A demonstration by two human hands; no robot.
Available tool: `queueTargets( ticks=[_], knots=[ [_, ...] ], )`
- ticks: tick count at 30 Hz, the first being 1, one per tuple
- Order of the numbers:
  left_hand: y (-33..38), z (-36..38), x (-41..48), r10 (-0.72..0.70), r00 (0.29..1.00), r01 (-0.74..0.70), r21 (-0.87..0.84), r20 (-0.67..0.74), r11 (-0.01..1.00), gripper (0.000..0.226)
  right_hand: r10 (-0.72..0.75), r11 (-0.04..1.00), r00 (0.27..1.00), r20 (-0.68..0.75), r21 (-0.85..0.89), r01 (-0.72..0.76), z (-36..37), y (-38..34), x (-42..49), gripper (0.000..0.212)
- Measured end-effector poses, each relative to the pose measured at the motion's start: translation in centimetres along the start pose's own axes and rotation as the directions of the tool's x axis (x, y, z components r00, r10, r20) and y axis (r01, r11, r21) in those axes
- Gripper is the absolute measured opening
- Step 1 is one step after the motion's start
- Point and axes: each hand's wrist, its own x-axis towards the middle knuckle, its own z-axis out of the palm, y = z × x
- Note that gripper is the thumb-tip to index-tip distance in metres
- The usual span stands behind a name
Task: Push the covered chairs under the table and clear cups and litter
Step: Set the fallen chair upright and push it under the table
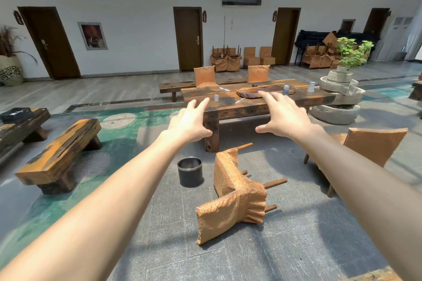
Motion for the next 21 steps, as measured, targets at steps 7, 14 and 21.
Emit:
queueTargets(
  ticks=[7,14,21],
  knots=[
    [-0.7,8.0,0.3,-0.076,0.988,0.075,0.017,0.136,0.997,0.107,-0.013,0.999,0.995,0.098,0.033,0.009,9.0,1.2,0.7,0.102],
    [-1.6,15.1,-0.9,-0.141,0.936,0.146,0.009,0.322,0.989,0.108,0.032,0.998,0.976,0.215,0.053,-0.044,17.5,3.1,-2.0,0.102],
    [-3.3,20.0,-0.4,-0.124,0.919,0.138,-0.011,0.374,0.99,0.09,0.046,0.994,0.944,0.326,0.076,-0.074,21.3,3.1,-1.8,0.096]
  ],
)
